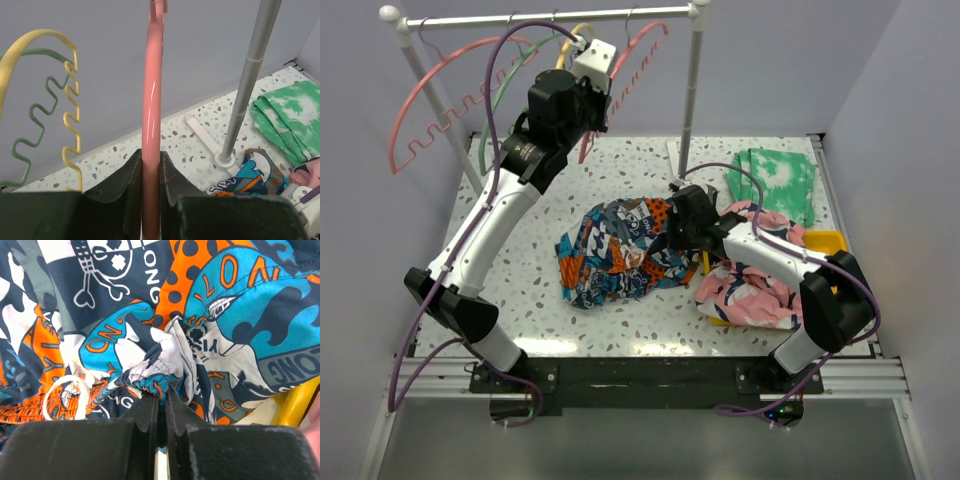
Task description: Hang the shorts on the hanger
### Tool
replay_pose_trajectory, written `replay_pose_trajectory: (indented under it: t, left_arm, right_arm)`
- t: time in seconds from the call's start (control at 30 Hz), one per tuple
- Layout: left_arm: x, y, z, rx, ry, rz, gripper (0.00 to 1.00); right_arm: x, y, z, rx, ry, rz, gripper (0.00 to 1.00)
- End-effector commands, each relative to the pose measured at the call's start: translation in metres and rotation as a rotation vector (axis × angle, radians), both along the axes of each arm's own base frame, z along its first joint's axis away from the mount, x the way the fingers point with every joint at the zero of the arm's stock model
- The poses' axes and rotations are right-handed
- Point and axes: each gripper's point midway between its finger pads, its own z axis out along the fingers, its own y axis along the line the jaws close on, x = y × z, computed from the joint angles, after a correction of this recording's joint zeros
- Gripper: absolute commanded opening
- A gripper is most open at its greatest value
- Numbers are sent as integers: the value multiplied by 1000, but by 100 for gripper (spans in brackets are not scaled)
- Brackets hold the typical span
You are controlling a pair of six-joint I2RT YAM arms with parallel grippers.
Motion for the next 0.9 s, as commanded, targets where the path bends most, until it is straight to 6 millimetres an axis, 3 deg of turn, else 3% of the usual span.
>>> replay_pose_trajectory:
  t: [0.0,0.33,0.53,0.63,0.87]
  left_arm:
    - [-12,14,65,-70,-171,20,0]
    - [-26,21,99,-152,-265,26,0]
    - [-29,20,91,-163,-242,16,0]
    - [-33,19,77,-163,-217,2,0]
    - [-58,23,73,-168,-209,-47,0]
  right_arm:
    - [12,13,23,33,-50,29,0]
    - [15,14,26,30,-56,36,0]
    - [15,16,25,32,-52,40,0]
    - [14,16,24,33,-45,42,0]
    - [14,15,27,35,-57,43,0]
